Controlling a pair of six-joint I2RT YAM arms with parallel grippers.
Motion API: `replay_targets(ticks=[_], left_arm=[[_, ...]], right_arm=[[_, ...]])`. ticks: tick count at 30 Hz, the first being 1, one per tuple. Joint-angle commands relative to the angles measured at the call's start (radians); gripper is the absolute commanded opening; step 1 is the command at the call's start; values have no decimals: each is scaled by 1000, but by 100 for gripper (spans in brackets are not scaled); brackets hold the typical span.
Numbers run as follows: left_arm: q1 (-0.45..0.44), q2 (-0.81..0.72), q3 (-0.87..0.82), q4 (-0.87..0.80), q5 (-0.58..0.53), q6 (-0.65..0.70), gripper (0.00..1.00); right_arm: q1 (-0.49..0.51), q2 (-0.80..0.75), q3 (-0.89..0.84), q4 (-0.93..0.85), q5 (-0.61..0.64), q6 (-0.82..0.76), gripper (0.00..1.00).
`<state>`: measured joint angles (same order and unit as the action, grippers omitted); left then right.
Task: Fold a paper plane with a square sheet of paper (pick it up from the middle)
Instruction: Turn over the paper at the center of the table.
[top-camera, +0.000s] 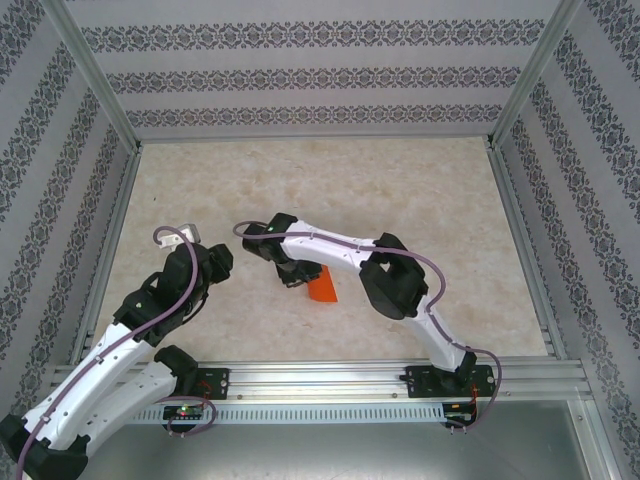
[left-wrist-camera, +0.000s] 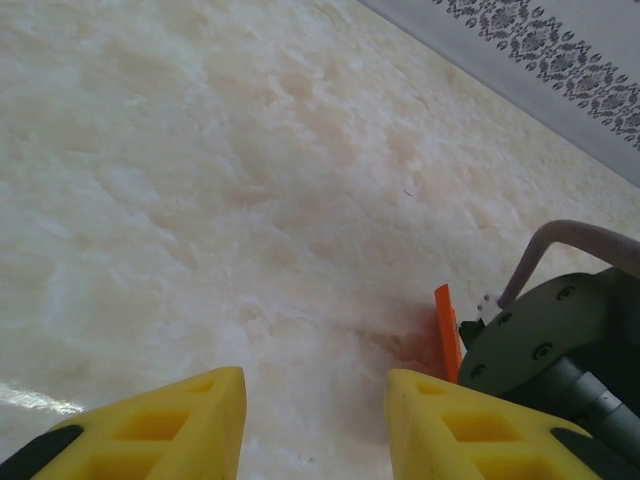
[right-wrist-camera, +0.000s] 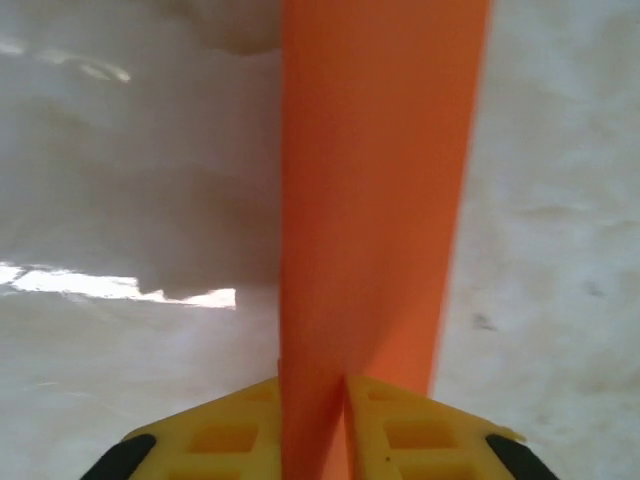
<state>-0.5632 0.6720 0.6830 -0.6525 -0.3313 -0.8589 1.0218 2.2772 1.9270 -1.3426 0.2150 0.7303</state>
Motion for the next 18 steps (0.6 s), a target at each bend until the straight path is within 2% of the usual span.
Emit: replay_targets(ticks=[1, 2, 4, 6, 8, 9, 10, 14, 18], left_arm=[[12, -6, -12, -48, -3, 0, 43], [12, -8, -12, -53, 6, 0, 43], [12, -8, -13, -58, 23, 4, 44], [14, -7, -14, -62, 48, 7, 45], [13, -1, -12, -64, 87, 18, 46], [14, 2, -6, -77, 106, 17, 46], [12, 3, -4, -88, 123, 16, 46], [14, 12, -9, -97, 254, 59, 48], [14, 25, -25, -124, 372, 85, 50]], right_arm=[[18, -8, 33, 93, -122, -5, 24], [21, -29, 20, 129, -141, -4, 26], [24, -99, -40, 227, -170, 8, 36], [23, -210, -160, 384, -213, 18, 37], [17, -321, -307, 529, -221, 57, 50], [9, -382, -394, 615, -244, 76, 50], [0, -424, -456, 675, -264, 88, 47], [18, -637, -658, 754, -109, 140, 47], [28, -844, -877, 753, -3, 223, 48]])
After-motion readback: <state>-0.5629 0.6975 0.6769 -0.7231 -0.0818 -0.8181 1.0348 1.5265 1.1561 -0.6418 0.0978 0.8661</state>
